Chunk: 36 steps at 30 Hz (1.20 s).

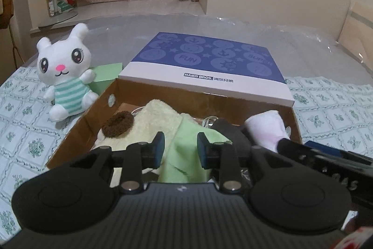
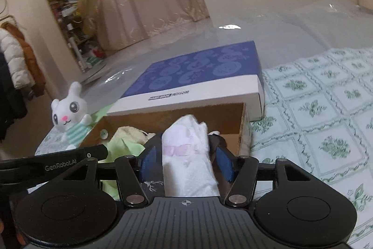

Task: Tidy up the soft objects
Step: 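Carry the green cloth and white towel with both grippers over the box, then open both grippers to drop the cloth and towel into the box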

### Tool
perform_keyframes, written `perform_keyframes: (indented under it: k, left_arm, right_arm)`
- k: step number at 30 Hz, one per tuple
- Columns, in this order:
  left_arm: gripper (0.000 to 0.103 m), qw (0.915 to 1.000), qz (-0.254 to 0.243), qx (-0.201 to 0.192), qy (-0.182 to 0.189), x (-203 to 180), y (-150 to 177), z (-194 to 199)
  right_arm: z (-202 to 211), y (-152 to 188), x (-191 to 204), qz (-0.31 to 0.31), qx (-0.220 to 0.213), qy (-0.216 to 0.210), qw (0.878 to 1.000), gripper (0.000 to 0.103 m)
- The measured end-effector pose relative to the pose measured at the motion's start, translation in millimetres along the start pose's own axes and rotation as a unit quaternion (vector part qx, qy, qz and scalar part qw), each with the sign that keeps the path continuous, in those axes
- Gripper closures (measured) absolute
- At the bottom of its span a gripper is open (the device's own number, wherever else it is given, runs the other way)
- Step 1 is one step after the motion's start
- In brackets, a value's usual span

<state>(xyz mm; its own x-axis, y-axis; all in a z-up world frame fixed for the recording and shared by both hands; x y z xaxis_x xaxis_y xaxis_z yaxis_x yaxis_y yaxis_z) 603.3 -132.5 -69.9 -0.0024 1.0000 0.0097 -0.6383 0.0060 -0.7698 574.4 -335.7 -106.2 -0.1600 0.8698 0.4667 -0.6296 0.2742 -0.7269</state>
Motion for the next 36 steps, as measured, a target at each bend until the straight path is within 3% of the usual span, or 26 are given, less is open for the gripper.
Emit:
perform_keyframes:
  k: [2, 5, 6, 8, 11, 16, 21, 23, 28, 31, 33, 36]
  left_arm:
    - [0.077, 1.0000, 0.009, 0.000, 0.000, 4, 2, 4]
    - [0.077, 1.0000, 0.006, -0.003, -0.006, 6, 4, 10]
    - [0.077, 0.9999, 0.002, -0.006, -0.009, 6, 4, 11]
    - [0.077, 0.9999, -0.006, -0.008, -0.009, 5, 5, 13]
    - [0.077, 0.9999, -0.012, -0.004, -0.003, 4, 7, 10]
    - [0.077, 0.9997, -0.023, 0.007, 0.003, 0, 14, -1]
    - [0.077, 0.9996, -0.024, 0.017, 0.001, 3, 23, -9]
    - [0.077, 0.9995, -0.022, 0.020, 0.006, 3, 25, -10]
    - [0.077, 0.9994, -0.021, 0.013, 0.025, 0, 26, -2]
    - [0.077, 0.9993, -0.018, 0.007, 0.031, -3, 26, 7]
    - [0.075, 0.9992, -0.016, 0.005, 0.035, -4, 27, 14]
    - [0.074, 0.9992, -0.009, 0.003, 0.039, -4, 29, 26]
  right_arm:
    - [5, 1, -1, 0.009, -0.005, 0.000, 1.000, 0.048]
    - [10, 2, 1, 0.035, -0.009, 0.004, 0.999, 0.082]
    - [10, 3, 1, 0.044, -0.009, 0.008, 0.999, 0.089]
    - [8, 5, 4, 0.071, -0.007, 0.012, 0.997, 0.095]
    - [-3, 9, 9, 0.109, 0.006, 0.037, 0.993, 0.098]
    - [-34, 20, 9, 0.135, 0.067, 0.054, 0.987, 0.098]
    - [-58, 34, 18, 0.192, 0.105, 0.083, 0.972, 0.098]
    - [-59, 35, 17, 0.195, 0.106, 0.084, 0.971, 0.098]
    - [-32, 29, 10, 0.147, 0.064, 0.066, 0.985, 0.097]
    - [-8, 27, 9, 0.119, 0.049, 0.038, 0.991, 0.086]
    - [7, 27, 8, 0.110, 0.037, 0.029, 0.993, 0.064]
    - [28, 29, 9, 0.099, 0.019, 0.015, 0.995, 0.057]
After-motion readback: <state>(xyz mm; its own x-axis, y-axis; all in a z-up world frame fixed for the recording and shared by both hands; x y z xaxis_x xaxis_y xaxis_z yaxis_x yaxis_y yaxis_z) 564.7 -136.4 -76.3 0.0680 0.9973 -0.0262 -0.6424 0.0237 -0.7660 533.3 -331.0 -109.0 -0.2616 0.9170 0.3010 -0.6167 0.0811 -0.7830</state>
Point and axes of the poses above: each gripper's, at about its wrist camera, not at the fingertips, and z roughly against the way its jaws point, x to its left, y to its underside, the point moved 4 cm from there along -z, roughly the way its jaws point, and after that the axes turned 4 degrees about -z, right-handed, at the moved point
